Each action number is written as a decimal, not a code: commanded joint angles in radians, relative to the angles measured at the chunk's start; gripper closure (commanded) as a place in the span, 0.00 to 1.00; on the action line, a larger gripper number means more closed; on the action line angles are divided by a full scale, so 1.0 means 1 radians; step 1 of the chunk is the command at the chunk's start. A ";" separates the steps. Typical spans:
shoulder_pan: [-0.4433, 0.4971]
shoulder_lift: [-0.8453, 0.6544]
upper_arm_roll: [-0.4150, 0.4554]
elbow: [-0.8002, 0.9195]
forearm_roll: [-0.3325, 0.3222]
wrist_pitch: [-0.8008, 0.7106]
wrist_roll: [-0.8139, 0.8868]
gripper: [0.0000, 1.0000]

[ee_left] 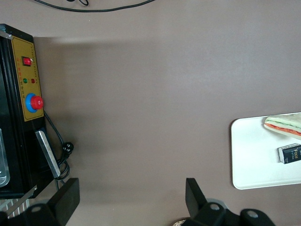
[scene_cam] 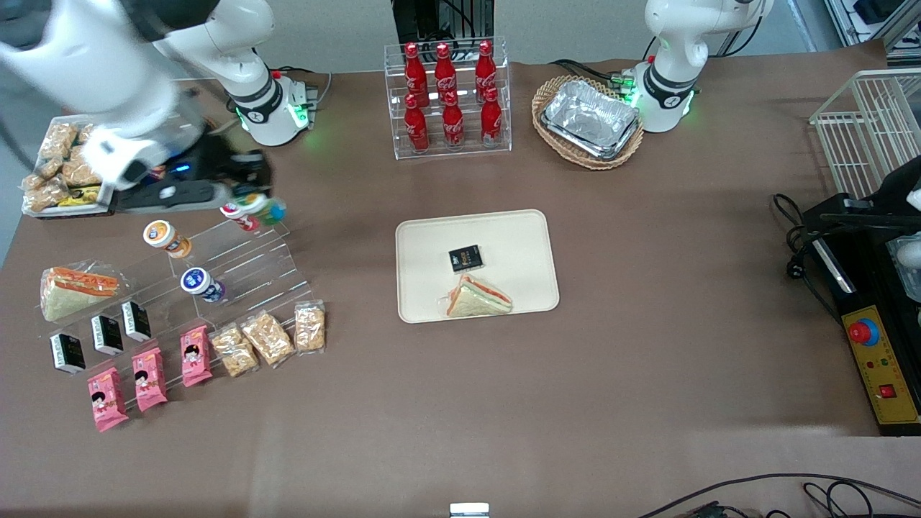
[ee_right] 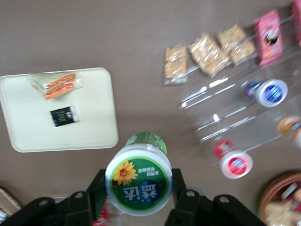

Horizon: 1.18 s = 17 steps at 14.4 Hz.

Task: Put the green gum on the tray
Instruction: 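Lift the green gum bottle up out of the rack, then carry the green gum bottle over the cream tray beside the black box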

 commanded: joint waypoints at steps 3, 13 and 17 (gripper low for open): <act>0.337 0.108 -0.113 0.017 0.025 0.152 0.406 0.58; 0.492 0.225 -0.124 -0.446 0.008 0.800 0.549 0.58; 0.540 0.309 -0.126 -0.512 0.002 0.941 0.609 0.58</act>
